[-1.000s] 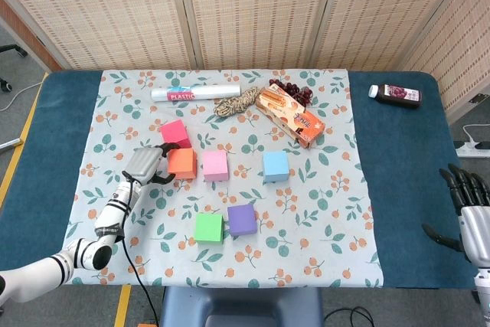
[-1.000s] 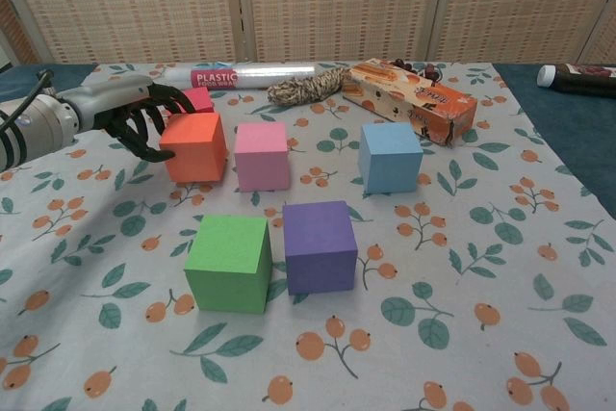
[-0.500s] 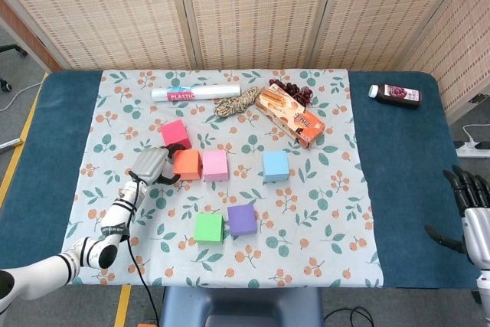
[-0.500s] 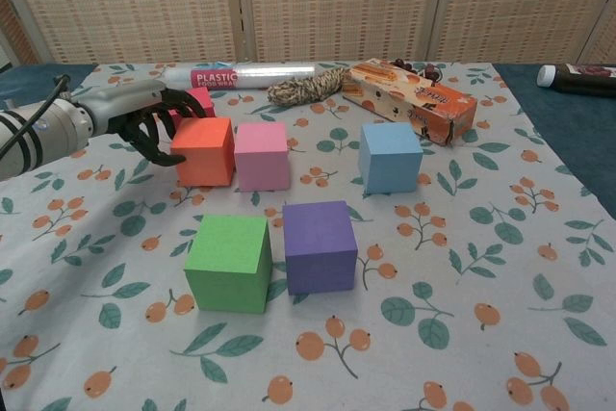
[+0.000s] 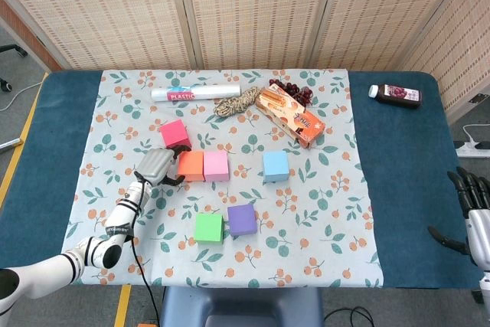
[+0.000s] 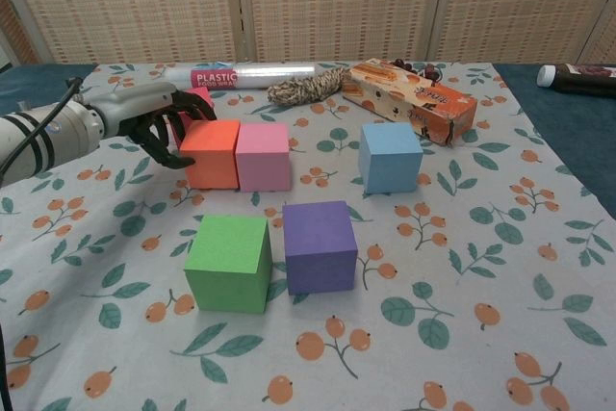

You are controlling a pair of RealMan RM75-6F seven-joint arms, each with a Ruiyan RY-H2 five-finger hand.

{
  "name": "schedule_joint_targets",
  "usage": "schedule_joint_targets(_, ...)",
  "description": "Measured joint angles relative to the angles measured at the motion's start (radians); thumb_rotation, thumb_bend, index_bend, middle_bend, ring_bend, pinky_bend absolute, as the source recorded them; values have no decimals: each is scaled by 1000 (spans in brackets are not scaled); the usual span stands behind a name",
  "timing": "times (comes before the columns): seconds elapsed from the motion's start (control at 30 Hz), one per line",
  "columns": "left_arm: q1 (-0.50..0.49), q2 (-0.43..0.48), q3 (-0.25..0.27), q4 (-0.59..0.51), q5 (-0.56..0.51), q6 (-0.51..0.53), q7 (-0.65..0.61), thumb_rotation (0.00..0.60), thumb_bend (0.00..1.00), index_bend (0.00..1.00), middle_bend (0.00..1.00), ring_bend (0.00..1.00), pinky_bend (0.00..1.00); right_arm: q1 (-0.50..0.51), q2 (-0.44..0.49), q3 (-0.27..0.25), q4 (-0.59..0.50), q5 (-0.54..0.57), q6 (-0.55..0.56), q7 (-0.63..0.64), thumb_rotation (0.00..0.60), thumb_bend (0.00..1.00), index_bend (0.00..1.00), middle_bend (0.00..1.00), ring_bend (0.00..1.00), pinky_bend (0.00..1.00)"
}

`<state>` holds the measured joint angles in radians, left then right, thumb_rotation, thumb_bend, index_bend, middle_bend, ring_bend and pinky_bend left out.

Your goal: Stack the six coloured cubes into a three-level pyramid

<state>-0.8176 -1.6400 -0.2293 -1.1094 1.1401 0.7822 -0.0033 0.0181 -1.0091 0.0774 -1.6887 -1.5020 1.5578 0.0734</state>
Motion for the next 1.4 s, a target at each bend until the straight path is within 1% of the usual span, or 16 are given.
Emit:
schedule_joint_targets(0.57, -14, -24, -3, 28, -17, -13, 10, 600, 323, 233, 321, 345, 396, -8, -2, 0, 4, 7, 1, 1, 600, 0, 0, 0, 0, 0)
schedule_joint_targets(1.03, -13, -24, 5, 19, -18, -16, 17, 600, 323, 152, 268, 344, 381, -11, -3, 1, 9, 4, 3, 6, 600, 0, 0, 0, 0, 0)
schedule_joint_targets(1.4, -13, -12, 11, -3, -13, -19, 23, 600, 322, 150, 260, 340, 371, -12, -6, 1, 14, 1, 5, 9, 600, 0, 0, 0, 0, 0)
